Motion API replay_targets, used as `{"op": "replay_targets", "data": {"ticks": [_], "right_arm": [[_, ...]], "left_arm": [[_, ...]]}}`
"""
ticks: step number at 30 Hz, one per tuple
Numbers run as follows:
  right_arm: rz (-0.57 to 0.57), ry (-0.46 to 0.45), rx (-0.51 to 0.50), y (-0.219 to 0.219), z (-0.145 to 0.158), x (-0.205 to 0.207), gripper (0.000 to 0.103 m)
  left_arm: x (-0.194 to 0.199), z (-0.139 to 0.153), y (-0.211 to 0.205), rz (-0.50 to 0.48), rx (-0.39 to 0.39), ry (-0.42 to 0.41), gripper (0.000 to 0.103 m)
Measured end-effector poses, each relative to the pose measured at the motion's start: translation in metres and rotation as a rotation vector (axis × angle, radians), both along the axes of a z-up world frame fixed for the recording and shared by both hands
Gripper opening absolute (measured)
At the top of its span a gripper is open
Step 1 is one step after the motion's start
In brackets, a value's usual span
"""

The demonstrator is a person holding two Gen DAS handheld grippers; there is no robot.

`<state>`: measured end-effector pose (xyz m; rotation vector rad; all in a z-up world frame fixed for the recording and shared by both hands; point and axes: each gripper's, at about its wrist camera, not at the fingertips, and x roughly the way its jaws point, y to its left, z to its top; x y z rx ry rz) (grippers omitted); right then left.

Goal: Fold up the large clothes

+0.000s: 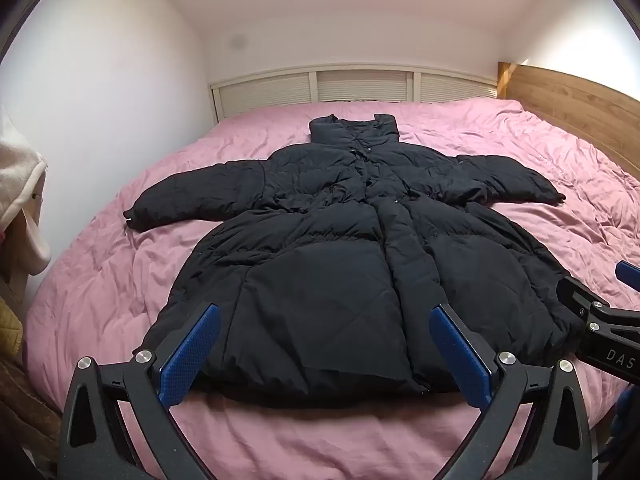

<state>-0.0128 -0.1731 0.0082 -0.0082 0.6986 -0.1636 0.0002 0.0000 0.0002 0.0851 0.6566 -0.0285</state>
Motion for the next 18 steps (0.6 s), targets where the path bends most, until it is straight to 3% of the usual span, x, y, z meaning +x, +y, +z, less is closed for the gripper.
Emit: {"op": "replay_targets", "data": {"ticks": [18], "right_arm": [[0.0, -0.006, 0.007, 0.0017, 0.0028, -0.0003, 0.103]], "left_arm": [[0.001, -0.0027, 0.0032, 0.016, -0.001, 0.004, 0.102]]}}
